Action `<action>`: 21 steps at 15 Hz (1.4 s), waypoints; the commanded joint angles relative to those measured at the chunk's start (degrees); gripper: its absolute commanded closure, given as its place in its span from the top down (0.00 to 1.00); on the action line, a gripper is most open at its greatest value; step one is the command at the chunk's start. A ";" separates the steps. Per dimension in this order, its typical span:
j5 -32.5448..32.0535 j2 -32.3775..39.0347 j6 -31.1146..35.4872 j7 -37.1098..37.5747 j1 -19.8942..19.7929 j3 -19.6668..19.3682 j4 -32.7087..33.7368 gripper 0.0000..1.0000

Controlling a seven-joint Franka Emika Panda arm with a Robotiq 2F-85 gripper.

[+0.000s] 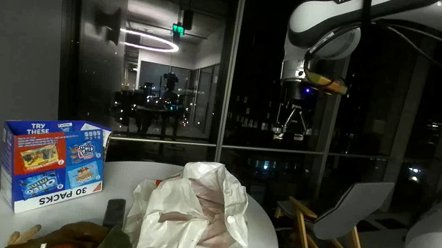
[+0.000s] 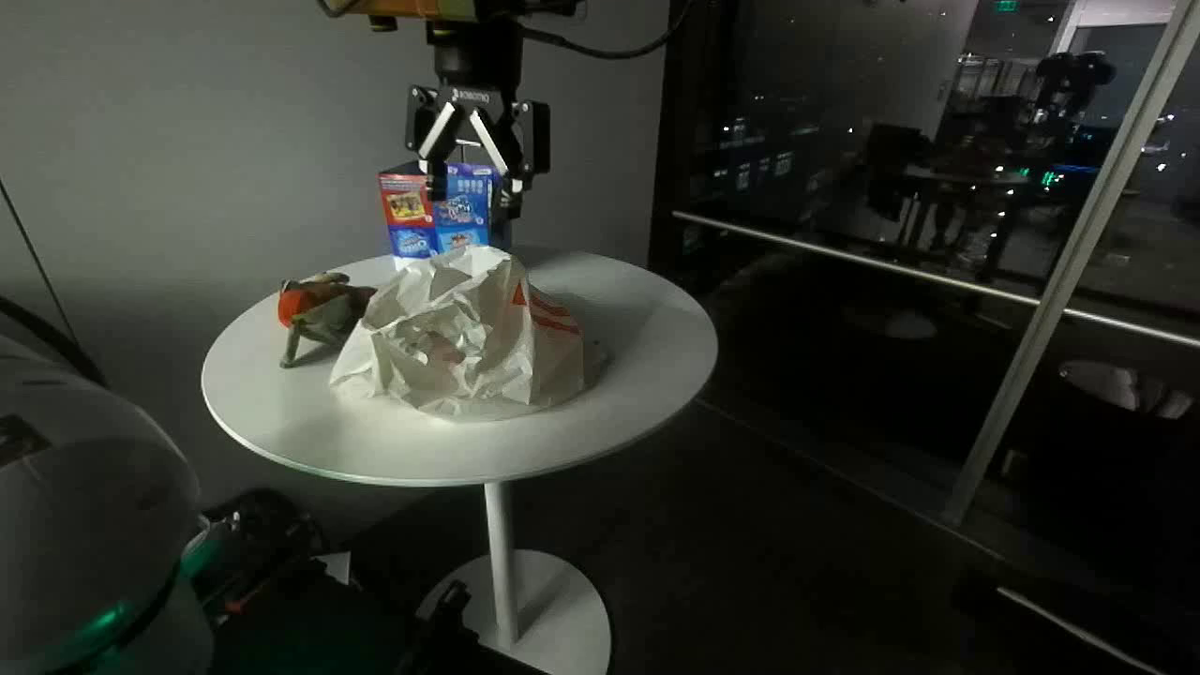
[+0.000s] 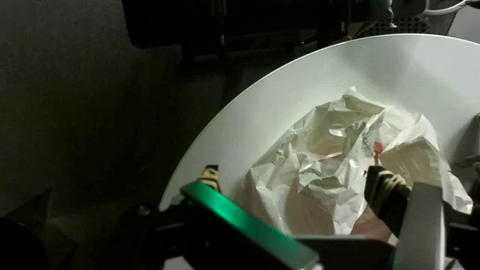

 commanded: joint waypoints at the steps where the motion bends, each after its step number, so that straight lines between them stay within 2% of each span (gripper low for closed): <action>1: 0.09 0.08 -0.14 -0.11 -0.22 0.15 0.39 1.00; 12: 0.15 0.10 0.24 -0.09 0.15 0.57 0.54 1.00; 16: -0.59 1.37 2.44 0.19 4.38 6.54 -0.96 1.00; 21: -0.03 8.25 4.67 0.44 11.81 15.10 0.76 1.00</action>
